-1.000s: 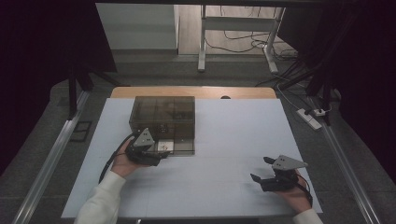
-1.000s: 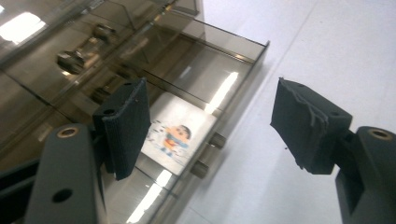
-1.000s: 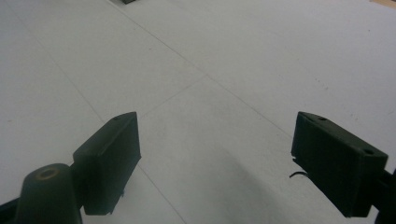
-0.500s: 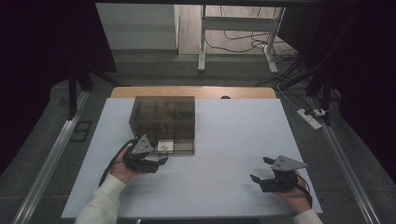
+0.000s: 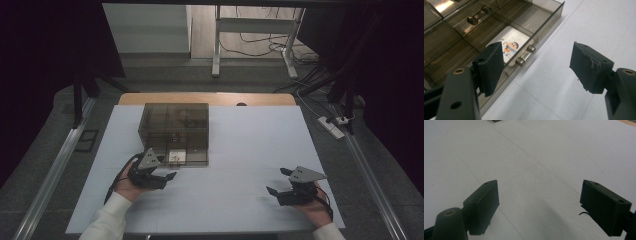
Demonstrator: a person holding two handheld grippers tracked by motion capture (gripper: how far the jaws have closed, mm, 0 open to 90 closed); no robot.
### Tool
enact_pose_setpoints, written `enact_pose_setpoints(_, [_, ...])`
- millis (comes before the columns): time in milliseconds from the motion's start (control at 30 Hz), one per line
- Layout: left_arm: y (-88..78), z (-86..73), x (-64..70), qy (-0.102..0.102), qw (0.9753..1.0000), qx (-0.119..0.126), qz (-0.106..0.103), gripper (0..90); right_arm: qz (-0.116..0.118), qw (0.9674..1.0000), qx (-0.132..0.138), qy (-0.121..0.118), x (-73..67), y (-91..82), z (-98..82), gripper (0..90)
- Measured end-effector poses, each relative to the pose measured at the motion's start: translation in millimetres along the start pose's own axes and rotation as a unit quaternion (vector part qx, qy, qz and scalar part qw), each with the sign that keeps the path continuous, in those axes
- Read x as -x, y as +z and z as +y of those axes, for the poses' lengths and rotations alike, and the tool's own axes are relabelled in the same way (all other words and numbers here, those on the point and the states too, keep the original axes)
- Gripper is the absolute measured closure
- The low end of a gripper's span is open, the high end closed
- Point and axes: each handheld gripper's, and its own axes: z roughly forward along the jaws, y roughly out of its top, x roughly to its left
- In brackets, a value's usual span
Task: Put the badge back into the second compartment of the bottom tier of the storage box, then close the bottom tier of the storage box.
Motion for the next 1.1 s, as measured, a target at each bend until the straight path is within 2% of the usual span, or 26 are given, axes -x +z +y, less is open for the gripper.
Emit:
enact_pose_setpoints(200, [-2.6, -3.4, -0.2, -0.010, 0.9999, 0.002, 0.011, 28.5, -0.001, 1.0000, -0.001, -0.002, 0.2, -0.2, -0.1, 15.2])
enact_pose_setpoints(400, [-6.9, -9.5, -1.3, -0.027, 0.9994, 0.009, 0.021, 39.2, 0.000, 1.0000, -0.001, -0.004, -0.4, 0.5, 1.1, 15.2])
enact_pose_setpoints(533, [-8.9, -12.1, -2.1, -0.031, 0.9990, 0.006, 0.030, 45.3, 0.002, 1.0000, 0.000, -0.006, -1.0, 1.7, 2.3, 15.1])
enact_pose_setpoints(633, [-9.5, -14.0, -3.0, -0.033, 0.9990, 0.004, 0.031, 53.3, 0.004, 1.0000, -0.002, -0.007, -1.5, 2.7, 2.7, 15.1])
enact_pose_setpoints(933, [-4.6, -18.2, -4.9, -0.031, 0.9991, -0.018, 0.022, 85.7, 0.006, 0.9999, -0.002, -0.009, -1.4, 3.5, 3.0, 15.2])
enact_pose_setpoints(1100, [2.1, -18.4, -6.6, -0.038, 0.9984, -0.029, 0.031, 88.7, 0.006, 0.9999, -0.002, -0.009, -1.3, 3.7, 3.1, 15.2])
